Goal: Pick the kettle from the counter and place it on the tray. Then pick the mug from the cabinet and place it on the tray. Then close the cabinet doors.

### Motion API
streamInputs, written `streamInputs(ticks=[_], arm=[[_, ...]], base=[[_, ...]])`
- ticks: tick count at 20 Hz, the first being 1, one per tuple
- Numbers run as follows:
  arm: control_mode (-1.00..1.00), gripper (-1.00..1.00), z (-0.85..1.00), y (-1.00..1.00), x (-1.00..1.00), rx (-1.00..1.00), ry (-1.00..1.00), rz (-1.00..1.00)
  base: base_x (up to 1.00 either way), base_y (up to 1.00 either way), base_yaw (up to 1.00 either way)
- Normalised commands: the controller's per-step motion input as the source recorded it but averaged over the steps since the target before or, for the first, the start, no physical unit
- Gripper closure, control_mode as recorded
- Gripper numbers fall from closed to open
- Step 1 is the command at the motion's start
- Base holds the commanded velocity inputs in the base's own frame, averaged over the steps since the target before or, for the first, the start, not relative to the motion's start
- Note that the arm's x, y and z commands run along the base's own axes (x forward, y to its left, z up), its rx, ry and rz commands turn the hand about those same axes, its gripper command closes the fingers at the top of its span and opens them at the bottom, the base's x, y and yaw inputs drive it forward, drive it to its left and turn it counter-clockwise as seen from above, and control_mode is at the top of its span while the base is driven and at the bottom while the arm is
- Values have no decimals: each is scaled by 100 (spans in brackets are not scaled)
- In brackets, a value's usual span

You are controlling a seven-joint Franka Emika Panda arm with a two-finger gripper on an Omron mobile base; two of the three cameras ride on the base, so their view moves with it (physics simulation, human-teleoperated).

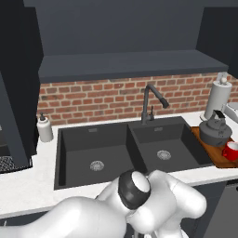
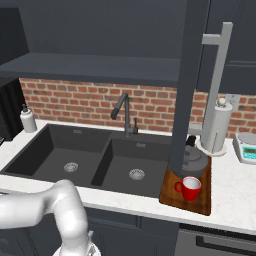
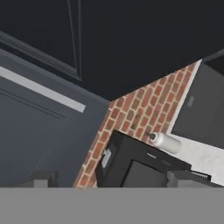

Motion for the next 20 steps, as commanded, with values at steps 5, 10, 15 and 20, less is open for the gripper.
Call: streamInputs(ticks=[5,10,15,20], arm=[[-100,-100,-12,21,-2,22,-4,-15],[-100,-100,-15,19,3,26,-1,-18],[-100,-100,-16,23,13,26,0,-19],[-100,-100,-17,28,-1,25,0,-13]], base=[[0,0,0],[0,0,0],[0,0,0],[0,0,0]])
